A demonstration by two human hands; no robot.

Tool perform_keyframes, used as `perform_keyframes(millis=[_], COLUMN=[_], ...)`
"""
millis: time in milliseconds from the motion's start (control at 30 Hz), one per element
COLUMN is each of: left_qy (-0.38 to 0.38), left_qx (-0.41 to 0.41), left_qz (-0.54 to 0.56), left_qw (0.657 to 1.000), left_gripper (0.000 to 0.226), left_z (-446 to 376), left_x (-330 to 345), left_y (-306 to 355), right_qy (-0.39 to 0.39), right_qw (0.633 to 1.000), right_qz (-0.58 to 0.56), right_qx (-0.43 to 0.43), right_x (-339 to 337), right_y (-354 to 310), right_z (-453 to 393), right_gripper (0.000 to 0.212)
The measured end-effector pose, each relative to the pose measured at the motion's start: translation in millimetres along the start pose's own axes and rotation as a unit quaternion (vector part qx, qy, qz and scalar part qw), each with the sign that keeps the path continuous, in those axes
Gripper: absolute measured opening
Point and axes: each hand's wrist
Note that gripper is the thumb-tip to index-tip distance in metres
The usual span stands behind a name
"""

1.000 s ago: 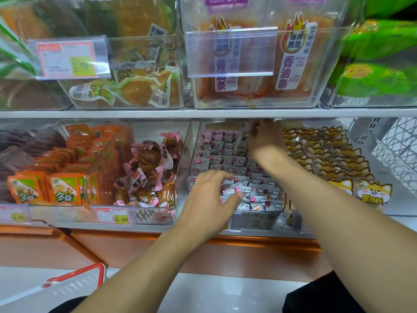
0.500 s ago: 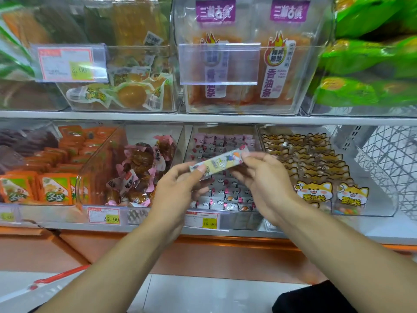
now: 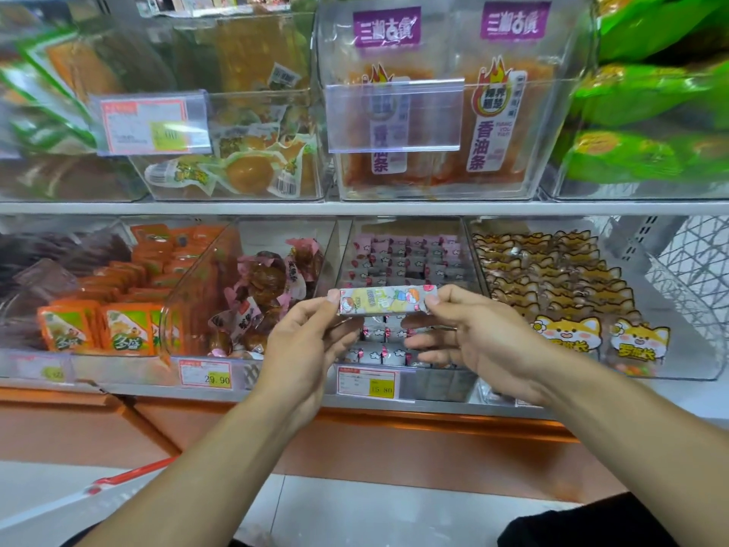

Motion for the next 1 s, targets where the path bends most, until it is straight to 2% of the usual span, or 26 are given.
perform_keyframes(millis=[167,400,533,700,800,900,933,1000], left_qy=[-0.015,-0.015,-0.029,-0.038,-0.032,-0.034,-0.033,-0.036], left_qx=[0.014,0.051,0.072,0.076,0.051,0.006,-0.011,-0.044], left_qz=[-0.03,-0.047,-0.061,-0.083,-0.082,-0.03,-0.011,0.011], left_qw=[0.999,0.997,0.995,0.993,0.995,0.999,0.999,0.998], left_gripper=[0.016,0.028,0.026,0.023,0.018,0.017,0.019,0.042], left_z=[-0.4,-4.6,-4.6,-0.6,-0.7,0.2,1.0,3.4], left_x=[1.9,3.7,3.2,3.4,2.8,5.6,7.2,9.7], left_y=[-1.7,-3.1,-6.0,-7.3,-6.4,-4.6,-3.5,-1.2], right_qy=[0.008,0.04,0.013,0.02,0.01,0.001,0.001,0.002], right_qw=[0.997,0.997,0.999,0.999,0.998,0.996,0.996,0.997], right_qz=[-0.067,-0.056,-0.031,-0.044,-0.062,-0.085,-0.086,-0.075], right_qx=[0.025,0.02,0.026,0.019,0.017,0.006,-0.004,-0.028], right_x=[-3.4,-5.5,-7.9,-6.2,-6.0,-6.8,-7.2,-8.0], right_y=[-3.4,1.1,1.0,3.0,3.0,4.5,4.7,3.1], right_z=[-0.1,-4.0,-2.2,-2.8,-3.6,-4.9,-5.2,-4.9], right_gripper=[0.029,0.007,0.033,0.042,0.038,0.02,0.018,0.02])
Point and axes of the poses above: each hand's wrist, its own z-axis away from the middle knuckle, its own x-axis out of the palm, y = z × x, and after that the axes turned 11 degrees about z, right-handed
